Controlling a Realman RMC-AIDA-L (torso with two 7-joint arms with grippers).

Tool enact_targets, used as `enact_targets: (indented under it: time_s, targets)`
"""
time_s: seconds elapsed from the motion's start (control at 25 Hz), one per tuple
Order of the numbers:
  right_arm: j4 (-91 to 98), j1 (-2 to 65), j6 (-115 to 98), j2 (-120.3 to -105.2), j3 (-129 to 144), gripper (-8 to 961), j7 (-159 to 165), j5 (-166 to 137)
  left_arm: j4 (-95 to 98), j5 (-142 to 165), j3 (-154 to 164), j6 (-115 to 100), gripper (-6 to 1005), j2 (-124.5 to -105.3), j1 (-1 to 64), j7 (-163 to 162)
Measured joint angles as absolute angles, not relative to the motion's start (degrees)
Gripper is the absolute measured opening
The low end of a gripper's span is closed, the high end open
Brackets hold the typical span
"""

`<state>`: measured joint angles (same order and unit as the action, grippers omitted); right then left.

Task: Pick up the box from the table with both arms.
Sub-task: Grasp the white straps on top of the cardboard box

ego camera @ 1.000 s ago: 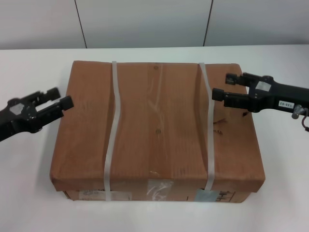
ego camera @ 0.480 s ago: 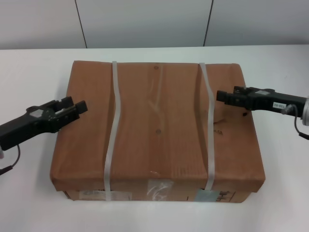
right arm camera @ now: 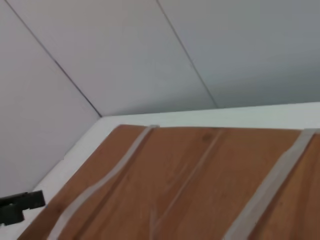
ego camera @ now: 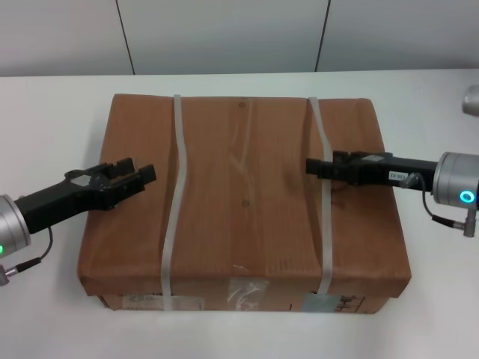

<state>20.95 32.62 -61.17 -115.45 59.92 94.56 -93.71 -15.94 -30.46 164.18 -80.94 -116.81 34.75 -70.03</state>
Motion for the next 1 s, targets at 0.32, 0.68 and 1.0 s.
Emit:
enact_targets:
  time_s: [0.32, 0.68, 1.0]
  targets:
    - [20.2, 33.93, -60.85, -116.1, 60.66, 794, 94.82, -93.97, -14.96, -30.09, 164.18, -79.12, 589, -116.81, 35.09, -70.29]
    - [19.64, 35.8, -58.51, -117.97, 63.78, 782, 94.85, -94.26, -12.02, -24.85, 164.18, -75.62, 588, -116.83, 37.17, -73.18]
    - [19.59, 36.29, -58.45, -118.09, 63.9, 772, 94.83, -94.35, -9.23, -23.09, 164.18, -73.33, 588, -116.89, 38.41, -73.43]
